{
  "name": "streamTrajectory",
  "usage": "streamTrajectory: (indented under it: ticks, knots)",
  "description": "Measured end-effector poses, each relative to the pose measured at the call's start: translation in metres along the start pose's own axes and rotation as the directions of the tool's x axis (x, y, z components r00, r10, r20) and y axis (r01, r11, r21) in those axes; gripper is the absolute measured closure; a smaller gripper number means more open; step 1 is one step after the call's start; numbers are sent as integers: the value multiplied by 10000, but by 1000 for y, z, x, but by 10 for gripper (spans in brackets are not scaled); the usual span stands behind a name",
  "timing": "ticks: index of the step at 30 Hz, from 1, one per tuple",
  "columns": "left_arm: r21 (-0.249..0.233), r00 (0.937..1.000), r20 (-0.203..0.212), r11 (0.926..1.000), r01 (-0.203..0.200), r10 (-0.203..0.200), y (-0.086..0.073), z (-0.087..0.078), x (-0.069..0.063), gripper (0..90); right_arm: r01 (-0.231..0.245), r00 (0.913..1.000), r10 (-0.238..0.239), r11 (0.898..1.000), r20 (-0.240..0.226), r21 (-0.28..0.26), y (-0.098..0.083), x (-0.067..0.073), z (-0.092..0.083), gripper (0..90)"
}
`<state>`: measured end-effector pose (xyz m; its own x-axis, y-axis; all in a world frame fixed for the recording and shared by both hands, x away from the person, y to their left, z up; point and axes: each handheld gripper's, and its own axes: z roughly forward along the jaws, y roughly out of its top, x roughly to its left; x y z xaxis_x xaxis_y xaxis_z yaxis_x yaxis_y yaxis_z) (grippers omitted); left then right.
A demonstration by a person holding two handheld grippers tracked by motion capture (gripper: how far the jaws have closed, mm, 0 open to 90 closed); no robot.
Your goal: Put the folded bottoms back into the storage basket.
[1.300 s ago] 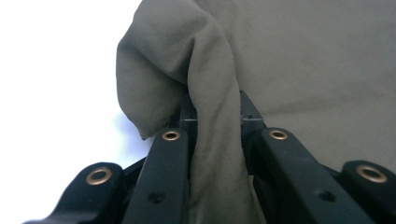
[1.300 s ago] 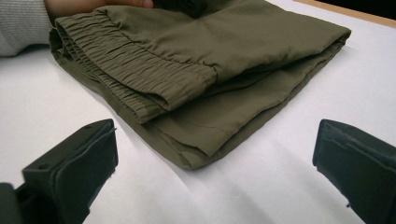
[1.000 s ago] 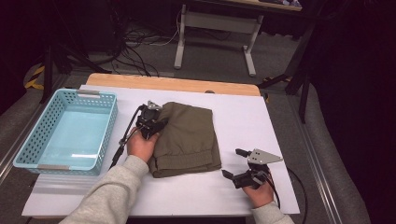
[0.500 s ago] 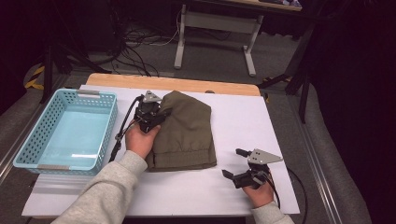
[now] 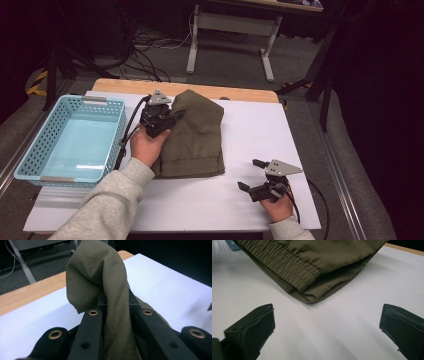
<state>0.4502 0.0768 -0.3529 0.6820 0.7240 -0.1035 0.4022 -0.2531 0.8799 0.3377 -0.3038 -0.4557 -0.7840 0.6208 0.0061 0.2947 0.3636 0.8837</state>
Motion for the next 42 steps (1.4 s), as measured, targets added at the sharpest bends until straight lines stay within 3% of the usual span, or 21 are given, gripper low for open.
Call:
streamTrajectory:
  ticks: [23,28,42]
  knots:
    - [-611,9994,66,9976,-326,330,20,-26,-3,809,-1,10000,1,10000,-22,22,0,0,0,3]
    - [-662,9996,205,9976,-178,192,25,-32,-3,809,-16,10000,16,10000,-43,6,0,0,0,3]
    - [-811,9993,141,9962,-324,336,33,-50,-2,809,-25,10000,25,10000,-50,-27,0,0,0,3]
